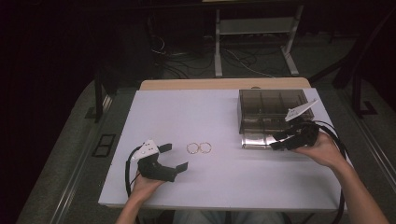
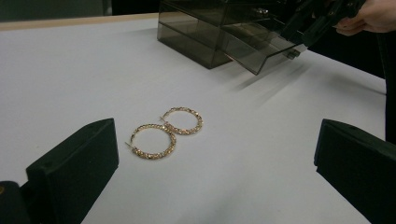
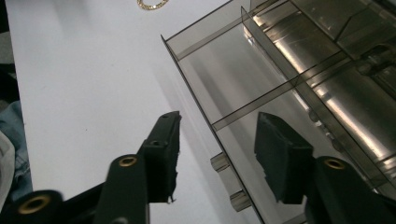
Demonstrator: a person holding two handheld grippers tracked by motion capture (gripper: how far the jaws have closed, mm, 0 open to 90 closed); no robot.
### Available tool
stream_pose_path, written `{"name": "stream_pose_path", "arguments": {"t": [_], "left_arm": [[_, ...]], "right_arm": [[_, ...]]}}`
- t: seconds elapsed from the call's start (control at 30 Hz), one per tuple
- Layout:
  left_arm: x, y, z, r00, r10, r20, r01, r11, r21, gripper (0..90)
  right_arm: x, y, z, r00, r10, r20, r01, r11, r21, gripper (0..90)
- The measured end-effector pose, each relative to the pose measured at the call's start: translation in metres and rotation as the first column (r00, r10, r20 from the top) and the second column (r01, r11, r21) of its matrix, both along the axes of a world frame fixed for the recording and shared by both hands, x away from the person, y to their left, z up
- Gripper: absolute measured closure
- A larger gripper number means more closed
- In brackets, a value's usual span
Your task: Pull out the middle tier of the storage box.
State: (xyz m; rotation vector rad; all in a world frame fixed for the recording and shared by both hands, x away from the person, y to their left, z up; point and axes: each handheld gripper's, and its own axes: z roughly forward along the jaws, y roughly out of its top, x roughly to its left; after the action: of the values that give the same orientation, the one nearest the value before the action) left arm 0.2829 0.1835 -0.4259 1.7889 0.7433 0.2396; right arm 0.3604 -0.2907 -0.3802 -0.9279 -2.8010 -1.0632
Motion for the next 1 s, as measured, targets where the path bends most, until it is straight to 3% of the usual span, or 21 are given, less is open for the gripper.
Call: {"name": "stream_pose_path", "arguments": {"t": [0.4,0.63,0.7,1.0], "left_arm": [[0.002,0.001,-0.001,0.9999,0.011,-0.002,-0.011,0.9999,0.008,0.0],[0.0,0.001,0.0,0.9999,0.014,-0.001,-0.014,0.9999,-0.001,0.0],[0.0,0.001,0.0,0.9999,0.013,0.0,-0.013,0.9999,-0.001,0.0],[-0.001,0.001,0.0,0.9999,0.014,-0.002,-0.014,0.9999,-0.001,0.0]], "right_arm": [[-0.02,0.002,0.003,0.9948,-0.102,-0.002,0.102,0.994,0.033,12.3],[-0.033,0.004,0.006,0.991,-0.133,-0.019,0.133,0.99,0.036,10.8],[-0.037,0.004,0.007,0.988,-0.151,-0.031,0.153,0.987,0.048,0.0],[-0.054,0.003,0.005,0.9755,-0.22,0.003,0.218,0.969,0.112,0.1]]}}
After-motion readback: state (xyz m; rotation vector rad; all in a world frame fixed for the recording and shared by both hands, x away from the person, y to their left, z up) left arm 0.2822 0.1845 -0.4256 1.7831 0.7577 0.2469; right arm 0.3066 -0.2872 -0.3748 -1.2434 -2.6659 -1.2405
